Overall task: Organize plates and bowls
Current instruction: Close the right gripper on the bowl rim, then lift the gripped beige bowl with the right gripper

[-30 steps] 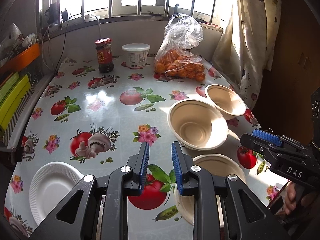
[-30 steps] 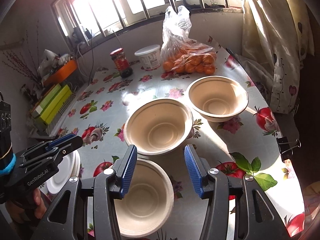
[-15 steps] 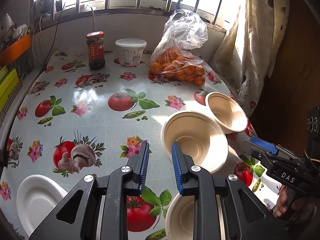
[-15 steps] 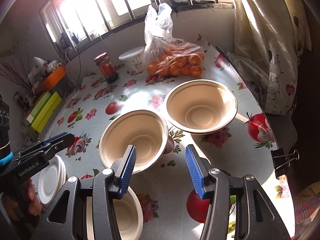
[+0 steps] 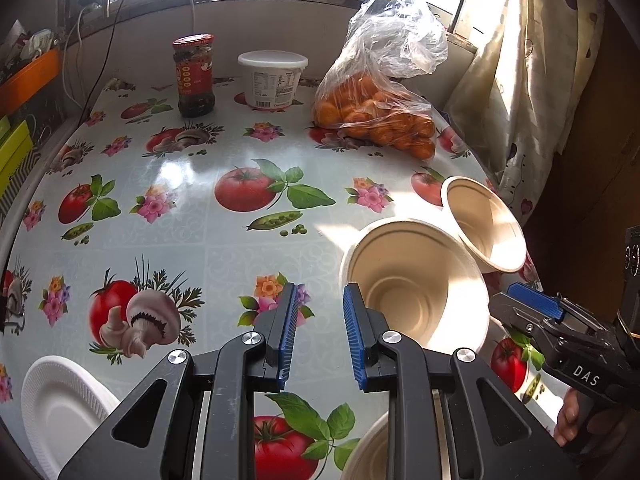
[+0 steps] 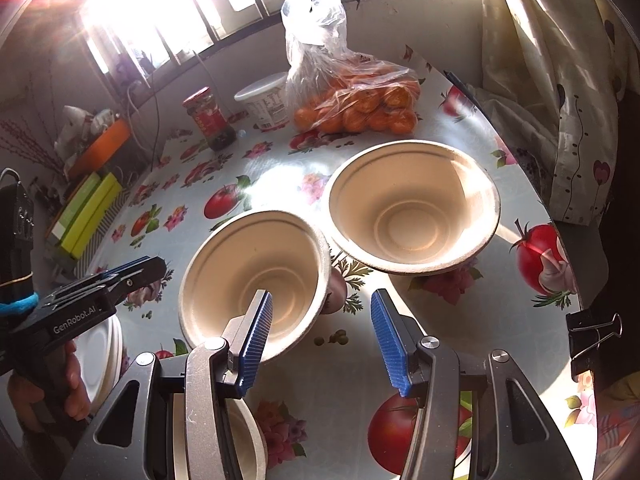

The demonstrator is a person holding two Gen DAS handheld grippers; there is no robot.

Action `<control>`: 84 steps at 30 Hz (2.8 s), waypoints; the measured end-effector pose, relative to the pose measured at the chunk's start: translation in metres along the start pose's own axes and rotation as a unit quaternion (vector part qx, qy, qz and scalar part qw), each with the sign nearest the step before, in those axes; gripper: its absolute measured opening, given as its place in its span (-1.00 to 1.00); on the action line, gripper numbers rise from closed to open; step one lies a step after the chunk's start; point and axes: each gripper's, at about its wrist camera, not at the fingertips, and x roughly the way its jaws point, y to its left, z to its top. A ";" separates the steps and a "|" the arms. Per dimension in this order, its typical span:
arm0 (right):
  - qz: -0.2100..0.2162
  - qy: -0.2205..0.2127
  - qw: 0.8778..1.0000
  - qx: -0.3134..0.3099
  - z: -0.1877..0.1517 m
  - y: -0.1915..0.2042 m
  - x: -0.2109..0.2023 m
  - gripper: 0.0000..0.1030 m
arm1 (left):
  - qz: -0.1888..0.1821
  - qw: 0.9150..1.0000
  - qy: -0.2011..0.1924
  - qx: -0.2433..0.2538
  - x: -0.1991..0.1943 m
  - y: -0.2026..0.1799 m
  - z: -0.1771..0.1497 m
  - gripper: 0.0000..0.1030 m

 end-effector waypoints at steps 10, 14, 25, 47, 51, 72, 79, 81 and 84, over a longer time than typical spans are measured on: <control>0.014 0.014 1.000 0.010 -0.001 -0.004 0.012 0.00 | -0.018 1.000 0.018 -0.003 0.015 -0.002 0.003 -0.53; 0.020 0.017 1.000 0.010 -0.001 -0.003 0.017 0.00 | -0.024 0.999 0.028 -0.011 0.023 0.002 0.002 -0.53; 0.029 0.015 0.999 0.009 0.000 -0.004 0.021 -0.18 | -0.041 0.998 0.034 -0.028 0.030 0.006 0.002 -0.53; 0.035 0.011 0.999 0.000 -0.004 0.000 0.021 -0.69 | -0.019 0.999 0.026 -0.004 0.031 -0.007 -0.002 -0.53; 0.035 0.011 0.999 0.000 -0.003 0.000 0.021 -0.69 | -0.024 0.999 0.025 -0.001 0.032 -0.010 -0.002 -0.53; 0.035 0.005 0.999 0.003 -0.004 -0.003 0.016 -0.69 | -0.012 1.000 0.001 0.015 0.024 -0.022 -0.002 -0.70; 0.040 0.000 0.999 0.002 -0.004 0.000 0.010 -0.69 | -0.005 1.000 -0.008 0.016 0.017 -0.024 -0.002 -0.70; 0.042 -0.001 0.999 0.003 -0.004 0.000 0.008 -0.69 | -0.005 1.000 -0.010 0.016 0.014 -0.024 -0.002 -0.70; 0.044 -0.005 0.999 0.003 -0.004 0.001 0.004 -0.69 | -0.005 1.000 -0.014 0.018 0.009 -0.026 -0.002 -0.70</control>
